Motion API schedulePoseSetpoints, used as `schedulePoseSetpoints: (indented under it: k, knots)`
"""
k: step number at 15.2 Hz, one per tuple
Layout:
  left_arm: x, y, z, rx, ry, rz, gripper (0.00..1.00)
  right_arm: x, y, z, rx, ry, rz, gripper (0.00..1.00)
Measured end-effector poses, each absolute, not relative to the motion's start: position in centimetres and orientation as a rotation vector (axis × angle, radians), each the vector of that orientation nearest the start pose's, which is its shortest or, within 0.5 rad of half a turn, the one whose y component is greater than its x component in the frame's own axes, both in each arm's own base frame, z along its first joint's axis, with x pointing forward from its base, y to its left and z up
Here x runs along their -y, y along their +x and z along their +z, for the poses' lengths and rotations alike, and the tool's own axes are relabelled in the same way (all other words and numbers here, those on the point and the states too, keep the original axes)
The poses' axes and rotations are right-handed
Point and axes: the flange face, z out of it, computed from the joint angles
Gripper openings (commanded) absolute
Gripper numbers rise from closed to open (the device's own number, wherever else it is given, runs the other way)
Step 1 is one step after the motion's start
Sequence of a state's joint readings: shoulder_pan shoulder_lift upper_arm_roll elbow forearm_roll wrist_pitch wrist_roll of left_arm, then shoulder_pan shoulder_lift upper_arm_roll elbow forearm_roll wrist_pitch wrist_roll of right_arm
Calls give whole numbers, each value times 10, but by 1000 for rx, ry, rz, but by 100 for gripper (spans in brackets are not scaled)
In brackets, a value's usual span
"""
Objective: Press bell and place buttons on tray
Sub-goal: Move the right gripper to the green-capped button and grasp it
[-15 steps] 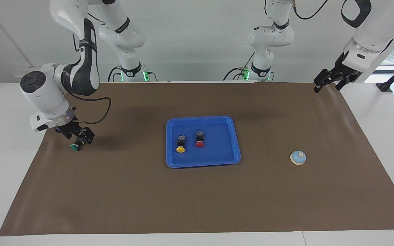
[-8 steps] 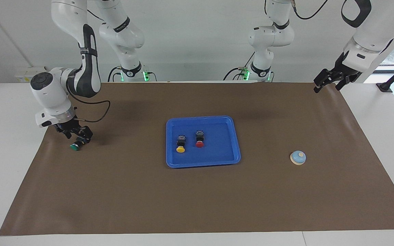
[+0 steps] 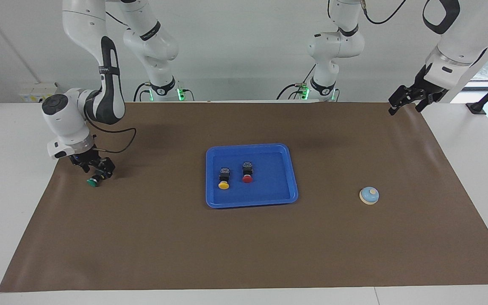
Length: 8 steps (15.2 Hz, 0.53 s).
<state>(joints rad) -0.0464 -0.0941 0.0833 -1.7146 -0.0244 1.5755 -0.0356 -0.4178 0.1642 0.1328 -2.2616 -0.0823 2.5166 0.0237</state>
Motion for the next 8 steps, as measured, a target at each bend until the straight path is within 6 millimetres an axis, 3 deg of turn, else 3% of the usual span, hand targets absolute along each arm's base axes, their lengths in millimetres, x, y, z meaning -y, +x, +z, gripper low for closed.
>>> schedulePoseSetpoints:
  k: [2, 3, 8]
  knots:
    - [-19, 523, 608, 115, -3171, 72, 100, 153, 523, 297, -391, -3156, -140, 9]
    - [-19, 523, 608, 115, -3171, 72, 100, 152, 522, 297, -391, -3155, -138, 0]
    - [-19, 523, 608, 115, -3171, 72, 100, 151, 522, 296, -387, -3155, -134, 0]
